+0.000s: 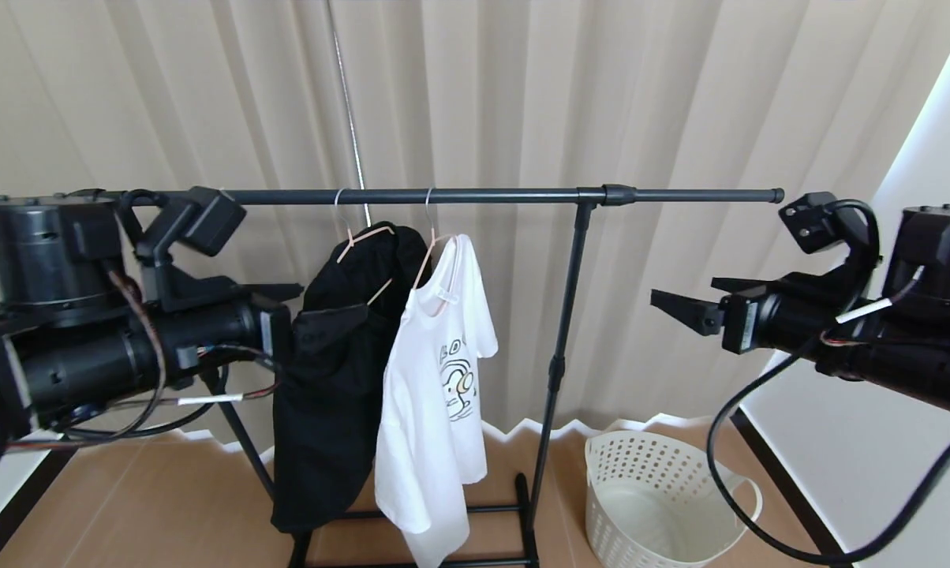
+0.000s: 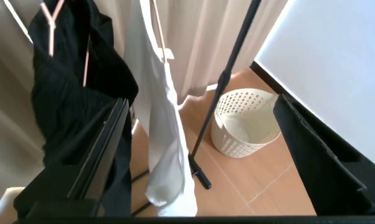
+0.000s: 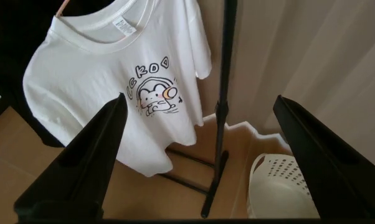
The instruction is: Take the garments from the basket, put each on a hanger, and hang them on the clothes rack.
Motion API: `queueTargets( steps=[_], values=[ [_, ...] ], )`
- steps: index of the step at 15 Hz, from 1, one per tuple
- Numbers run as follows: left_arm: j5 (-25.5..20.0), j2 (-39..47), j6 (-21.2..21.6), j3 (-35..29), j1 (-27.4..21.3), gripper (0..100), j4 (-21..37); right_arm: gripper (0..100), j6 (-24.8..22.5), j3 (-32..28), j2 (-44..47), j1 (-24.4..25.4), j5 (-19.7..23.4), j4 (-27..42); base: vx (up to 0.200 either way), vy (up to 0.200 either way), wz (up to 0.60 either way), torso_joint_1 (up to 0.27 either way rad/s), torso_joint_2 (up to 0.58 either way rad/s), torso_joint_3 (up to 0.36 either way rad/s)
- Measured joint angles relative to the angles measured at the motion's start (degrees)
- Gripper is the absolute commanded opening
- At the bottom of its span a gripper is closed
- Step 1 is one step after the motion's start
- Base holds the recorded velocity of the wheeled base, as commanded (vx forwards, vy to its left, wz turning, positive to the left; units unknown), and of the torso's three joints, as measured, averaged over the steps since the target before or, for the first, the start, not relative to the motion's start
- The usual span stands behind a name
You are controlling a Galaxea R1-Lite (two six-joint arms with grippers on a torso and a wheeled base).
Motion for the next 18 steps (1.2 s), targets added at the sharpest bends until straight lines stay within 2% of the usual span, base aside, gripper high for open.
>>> queueTargets(
  steps=[3, 10, 12, 14, 15, 17, 18],
  values=[
    [0.0, -12.5, 2.1, 11.6, 0.2, 100, 2.3, 100, -2.1, 7.4, -9.6, -1.0, -0.1, 3.0, 0.0, 0.0, 0.0, 0.0, 0.0, 0.0],
    [0.1, -42.8, 3.2, 35.5, 0.3, 100, 3.6, 100, -5.2, 32.4, -39.4, -1.4, -0.8, 5.0, 0.0, 0.0, 0.0, 0.0, 0.0, 0.0],
    [1.0, -53.0, 3.4, 38.9, 0.7, 100, 9.2, 100, -7.4, 37.2, -49.5, -1.4, -2.3, 9.8, 0.0, 0.0, 0.0, 0.0, 0.0, 0.0],
    [1.9, -64.6, 3.7, 40.1, 1.4, 100, 21.7, 100, -8.9, 39.3, -61.0, -1.4, -4.2, 21.3, 0.0, 0.0, 0.0, 0.0, 0.0, 0.0],
    [4.2, -69.5, 3.6, 40.4, 1.6, 100, 26.5, 100, -9.5, 39.6, -66.5, -1.5, -5.1, 27.4, 0.0, 0.0, 0.0, 0.0, 0.0, 0.0],
    [12.5, -76.0, 2.4, 40.9, 2.1, 100, 29.5, 100, -9.6, 39.6, -76.3, -3.0, -8.2, 34.7, 0.0, 0.0, 0.0, 0.0, 0.0, 0.0],
    [14.0, -77.5, 1.7, 41.1, 2.3, 100, 29.8, 100, -9.3, 39.6, -79.3, -5.1, -9.6, 36.4, 0.0, 0.0, 0.0, 0.0, 0.0, 0.0]
  ],
)
